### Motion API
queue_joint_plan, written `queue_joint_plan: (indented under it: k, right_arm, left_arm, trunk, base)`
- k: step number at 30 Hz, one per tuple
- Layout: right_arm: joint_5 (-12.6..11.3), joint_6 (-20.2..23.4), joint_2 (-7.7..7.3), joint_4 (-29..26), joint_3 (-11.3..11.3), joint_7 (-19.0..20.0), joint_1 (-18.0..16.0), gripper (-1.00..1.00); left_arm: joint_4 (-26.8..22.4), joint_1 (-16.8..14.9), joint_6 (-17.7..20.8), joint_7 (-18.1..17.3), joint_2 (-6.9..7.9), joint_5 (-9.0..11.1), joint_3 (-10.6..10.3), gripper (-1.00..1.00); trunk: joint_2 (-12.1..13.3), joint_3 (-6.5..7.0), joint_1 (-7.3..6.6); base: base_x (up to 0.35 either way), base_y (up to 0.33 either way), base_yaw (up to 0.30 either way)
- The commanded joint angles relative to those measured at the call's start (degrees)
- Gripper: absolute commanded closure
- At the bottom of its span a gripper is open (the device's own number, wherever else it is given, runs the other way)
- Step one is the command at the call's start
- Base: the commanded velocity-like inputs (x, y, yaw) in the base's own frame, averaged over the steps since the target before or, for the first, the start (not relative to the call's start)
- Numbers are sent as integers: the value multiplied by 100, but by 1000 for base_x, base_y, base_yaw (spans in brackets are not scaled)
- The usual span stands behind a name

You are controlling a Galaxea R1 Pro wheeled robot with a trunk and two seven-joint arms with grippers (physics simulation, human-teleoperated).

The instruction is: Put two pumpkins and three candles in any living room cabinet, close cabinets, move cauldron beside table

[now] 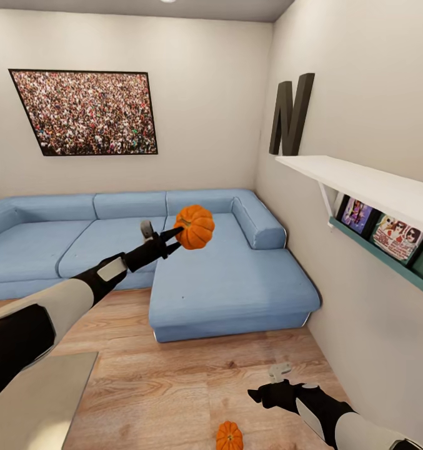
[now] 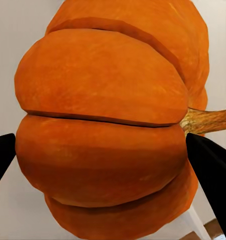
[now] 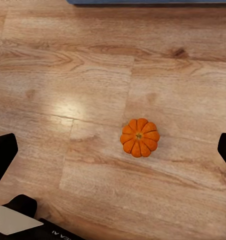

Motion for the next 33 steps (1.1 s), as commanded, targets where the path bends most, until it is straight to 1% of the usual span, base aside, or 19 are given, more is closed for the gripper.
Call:
queue_joint_plan:
  k: [1, 8, 9, 10, 11, 12, 14, 26, 33]
  right_arm:
    - [-1, 0, 0, 1, -2, 0, 0, -100]
    - [21, -29, 15, 148, 2, -3, 0, -100]
    - [22, -34, 14, 156, 2, -2, 0, -100]
    - [26, -55, 11, 198, 2, -4, 0, -100]
    - [17, -444, 10, 315, 3, -8, 2, -100]
    - [13, -592, 14, 371, 3, -6, 16, -100]
    - [8, -741, 17, 434, 3, -2, 55, -100]
    - [-20, -753, 18, 443, 3, 2, 61, -100]
    - [-19, -756, 10, 445, 3, 9, 61, -100]
  left_arm:
    - [-15, 2, -6, 6, -1, -5, 0, 100]
    - [-93, 5, -11, 5, -2, -10, -2, 100]
    - [-137, 5, -11, 5, -2, -15, -8, 100]
    - [-289, 5, -10, 10, 5, -25, -19, 100]
    - [-511, 5, -5, 11, 79, -30, -25, 100]
    - [-535, 9, -4, 13, 89, -31, -26, 100]
    - [-617, 13, -3, 6, 99, -31, -26, 100]
    - [-657, 22, -3, 13, 102, -31, -26, 100]
    - [-657, 22, -3, 13, 77, -31, -26, 100]
  trunk:
    - [-42, -18, 23]
    - [-323, -144, 176]
    - [-363, -162, 198]
    - [-403, -180, 220]
    - [-443, -198, 242]
    - [-483, -216, 264]
    - [-563, -252, 308]
    - [-1045, -467, 572]
    - [-1325, -593, 725]
  base:
    - [0, 0, 0]
    - [0, 0, 0]
    - [0, 0, 0]
    - [0, 0, 0]
    - [0, 0, 0]
    - [0, 0, 0]
    - [0, 0, 0]
    - [0, 0, 0]
    - [0, 0, 0]
